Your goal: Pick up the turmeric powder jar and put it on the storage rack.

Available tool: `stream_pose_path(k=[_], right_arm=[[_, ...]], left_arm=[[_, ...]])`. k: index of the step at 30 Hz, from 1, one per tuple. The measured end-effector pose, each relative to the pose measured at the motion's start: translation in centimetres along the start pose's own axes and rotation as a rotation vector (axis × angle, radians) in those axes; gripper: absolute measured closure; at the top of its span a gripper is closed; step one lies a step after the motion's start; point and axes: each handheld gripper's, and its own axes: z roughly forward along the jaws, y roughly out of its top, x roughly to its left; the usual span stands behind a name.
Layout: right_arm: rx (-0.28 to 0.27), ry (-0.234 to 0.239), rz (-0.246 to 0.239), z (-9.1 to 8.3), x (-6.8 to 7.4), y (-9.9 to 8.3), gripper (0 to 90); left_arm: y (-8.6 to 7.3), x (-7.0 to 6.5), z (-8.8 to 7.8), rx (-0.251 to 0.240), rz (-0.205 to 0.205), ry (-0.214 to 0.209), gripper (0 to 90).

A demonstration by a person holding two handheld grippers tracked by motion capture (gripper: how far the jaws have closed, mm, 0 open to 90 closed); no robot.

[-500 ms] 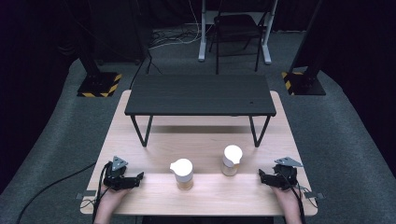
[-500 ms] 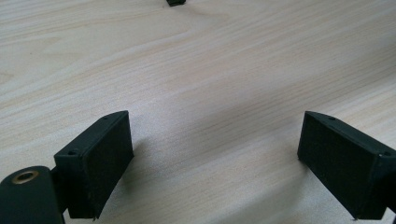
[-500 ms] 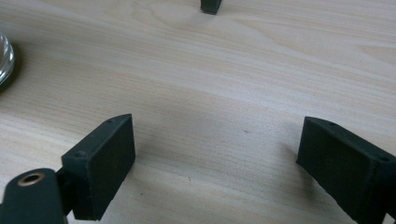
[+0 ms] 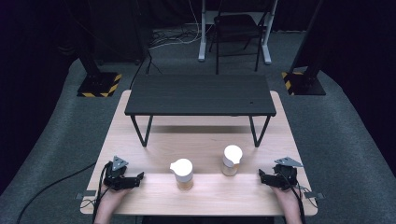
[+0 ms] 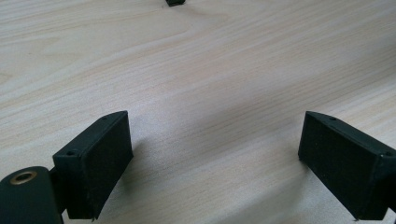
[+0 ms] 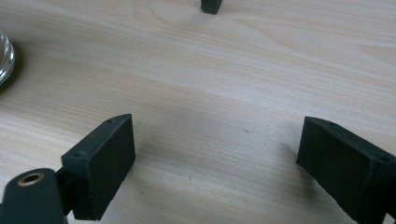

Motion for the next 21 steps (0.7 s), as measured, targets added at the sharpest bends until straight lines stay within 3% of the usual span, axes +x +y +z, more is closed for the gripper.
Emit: stream_pose_path(k=[16,21], right_arm=[[0.000,-0.001,0.000,-0.01,0.02,-0.01,10.0],[0.000,-0.001,0.000,0.00,0.01,0.00,9.9]], left_arm=[[0.01,0.02,0.00,0.001,0.001,-0.002,8.9],[-0.10,0.21,-0.07,-0.004,-0.009,-0.019,8.7]])
